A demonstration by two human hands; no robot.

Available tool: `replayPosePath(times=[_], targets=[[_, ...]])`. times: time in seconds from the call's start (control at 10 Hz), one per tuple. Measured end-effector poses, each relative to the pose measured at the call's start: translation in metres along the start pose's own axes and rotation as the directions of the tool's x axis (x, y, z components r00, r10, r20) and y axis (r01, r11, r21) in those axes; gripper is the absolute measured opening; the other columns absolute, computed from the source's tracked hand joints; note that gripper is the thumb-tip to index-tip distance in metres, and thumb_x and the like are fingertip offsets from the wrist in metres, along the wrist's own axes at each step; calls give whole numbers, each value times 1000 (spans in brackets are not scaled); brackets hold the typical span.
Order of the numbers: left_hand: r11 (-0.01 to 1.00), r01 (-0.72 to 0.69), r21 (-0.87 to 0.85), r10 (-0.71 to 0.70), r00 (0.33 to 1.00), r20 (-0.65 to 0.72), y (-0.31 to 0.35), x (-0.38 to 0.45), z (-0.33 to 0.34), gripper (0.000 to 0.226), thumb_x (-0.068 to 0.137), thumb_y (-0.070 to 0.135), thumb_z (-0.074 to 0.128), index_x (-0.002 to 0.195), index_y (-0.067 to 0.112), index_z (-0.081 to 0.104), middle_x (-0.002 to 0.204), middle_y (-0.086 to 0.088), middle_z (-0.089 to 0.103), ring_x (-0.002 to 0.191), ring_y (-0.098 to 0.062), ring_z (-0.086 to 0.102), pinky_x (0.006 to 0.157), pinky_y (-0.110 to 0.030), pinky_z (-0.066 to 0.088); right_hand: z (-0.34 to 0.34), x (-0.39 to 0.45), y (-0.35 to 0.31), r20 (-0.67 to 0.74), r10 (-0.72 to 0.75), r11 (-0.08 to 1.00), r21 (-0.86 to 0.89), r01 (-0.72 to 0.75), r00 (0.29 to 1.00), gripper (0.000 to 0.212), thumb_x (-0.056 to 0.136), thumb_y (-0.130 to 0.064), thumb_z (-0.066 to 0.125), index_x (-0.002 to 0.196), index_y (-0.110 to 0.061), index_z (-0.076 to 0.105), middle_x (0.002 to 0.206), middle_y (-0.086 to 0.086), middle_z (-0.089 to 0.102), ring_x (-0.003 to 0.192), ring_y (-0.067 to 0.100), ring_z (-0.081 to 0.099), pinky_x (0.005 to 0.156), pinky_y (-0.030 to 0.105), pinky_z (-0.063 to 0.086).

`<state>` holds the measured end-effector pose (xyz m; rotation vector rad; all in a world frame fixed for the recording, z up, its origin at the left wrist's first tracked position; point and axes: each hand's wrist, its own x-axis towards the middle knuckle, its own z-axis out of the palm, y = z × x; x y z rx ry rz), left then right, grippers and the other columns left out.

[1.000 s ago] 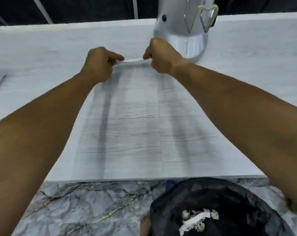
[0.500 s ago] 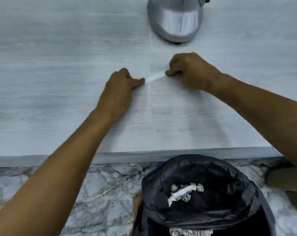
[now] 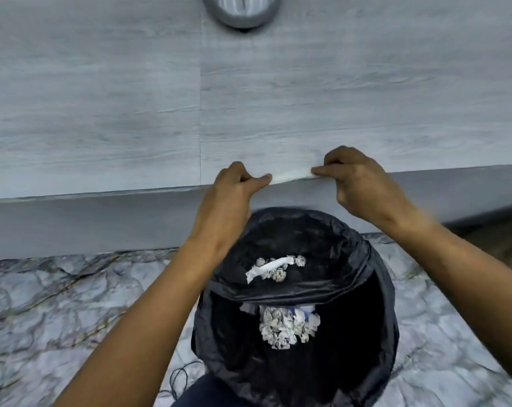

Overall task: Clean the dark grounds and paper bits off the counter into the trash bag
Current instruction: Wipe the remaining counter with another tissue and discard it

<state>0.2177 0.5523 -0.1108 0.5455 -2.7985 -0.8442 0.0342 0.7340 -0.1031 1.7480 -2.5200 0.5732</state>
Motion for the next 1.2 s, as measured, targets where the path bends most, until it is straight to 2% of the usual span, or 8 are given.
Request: replayPosePath(times=[0.1,0.4,0.5,0.6,0.8,1.0,1.1,1.2], targets=[[997,71,-30,-74,989,-126,6,7,5,31,96,7,57,121,20,71,92,2,49,81,-11,51,71,-15,37,8,-2,-8,-52,229,969,103,-223,972,41,82,16,52,107,-6,76,102,11,63,96,30,61,83,36,54],[993,114,-24,-117,973,-199,19,1,9,19,93,25,62,108,21,74,96,2,67,79,-11,61,76,-28,51,-1,-5,-18,0,333,927,185,-327,943,27,92,-3,51,108,-11,73,106,6,66,99,20,61,85,18,41],[985,159,-60,-167,971,-168,29,-16,18,15,92,32,64,102,27,75,92,11,72,74,-9,63,71,-31,54,4,-31,-30,12,412,872,285,-399,911,19,91,-10,56,104,-13,70,98,3,67,86,15,60,77,24,48],[964,231,-129,-247,961,-124,33,-39,38,13,90,37,67,95,29,77,91,14,74,78,-10,66,73,-33,55,19,-62,-38,111,542,752,378,-540,833,16,92,-12,61,104,-17,71,97,-1,68,78,9,56,71,11,42],[950,311,-25,-309,949,65,21,-70,78,22,96,44,54,103,36,74,102,12,71,91,-14,66,76,-32,52,48,-106,-46,314,607,649,334,-683,730,25,92,-3,57,101,-18,75,105,-3,68,90,7,59,78,11,37],[883,438,167,-469,829,305,12,-81,88,47,97,47,37,140,36,51,145,7,49,129,-21,49,100,-39,42,57,-116,-50,400,644,608,250,-754,652,44,90,0,44,122,-15,69,131,0,64,123,16,57,96,11,32],[873,451,187,-488,803,343,11,-83,85,54,97,52,35,149,38,35,150,4,43,135,-24,44,102,-42,40,57,-115,-51,401,641,593,283,-754,655,43,93,-4,45,129,-16,64,136,-1,61,126,15,55,94,10,31],[893,421,158,-449,850,274,18,-86,79,51,95,54,39,143,36,46,145,5,51,131,-21,48,100,-39,43,57,-113,-62,376,610,614,332,-716,697,36,95,-14,53,129,-18,64,134,-2,62,127,14,54,100,14,33]])
